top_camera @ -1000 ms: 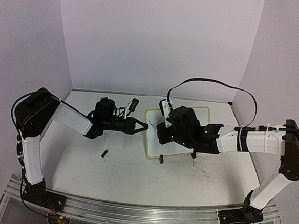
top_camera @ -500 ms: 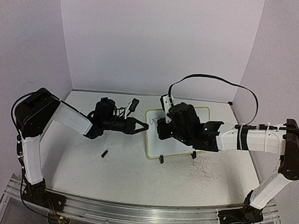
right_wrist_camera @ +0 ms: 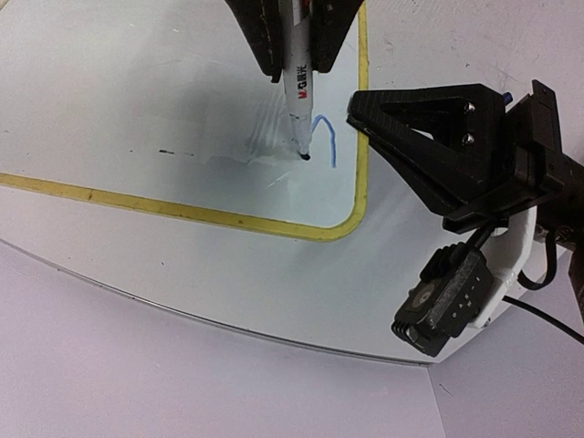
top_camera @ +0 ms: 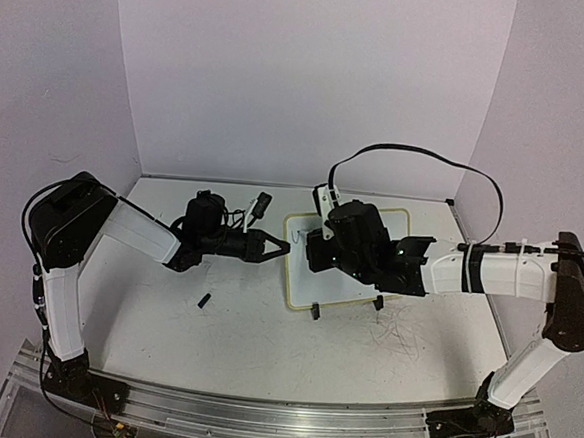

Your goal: Write a sentence on the whiteboard

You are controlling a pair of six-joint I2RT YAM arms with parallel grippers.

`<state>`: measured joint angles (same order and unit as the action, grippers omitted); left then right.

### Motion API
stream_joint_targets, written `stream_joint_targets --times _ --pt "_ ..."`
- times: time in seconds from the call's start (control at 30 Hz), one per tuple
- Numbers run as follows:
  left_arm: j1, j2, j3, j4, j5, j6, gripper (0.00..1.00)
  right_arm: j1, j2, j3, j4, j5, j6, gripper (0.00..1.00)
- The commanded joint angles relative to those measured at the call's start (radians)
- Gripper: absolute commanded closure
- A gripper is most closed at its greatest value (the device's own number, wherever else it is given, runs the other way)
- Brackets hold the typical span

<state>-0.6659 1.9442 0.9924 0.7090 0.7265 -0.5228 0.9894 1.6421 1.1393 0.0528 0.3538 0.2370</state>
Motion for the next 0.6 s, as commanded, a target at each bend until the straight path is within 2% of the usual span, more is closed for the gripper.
stream_joint_targets --times 0.0,0.57 --pt "-0.011 -0.053 -0.013 0.018 0.015 -0.011 1.00 -0.003 0.018 0.039 0.009 0.035 0.004 1.00" --pt "-0.011 -0.058 -0.013 0.016 0.013 -0.010 1.00 -0.003 -0.038 -0.046 -0.014 0.005 0.045 1.00"
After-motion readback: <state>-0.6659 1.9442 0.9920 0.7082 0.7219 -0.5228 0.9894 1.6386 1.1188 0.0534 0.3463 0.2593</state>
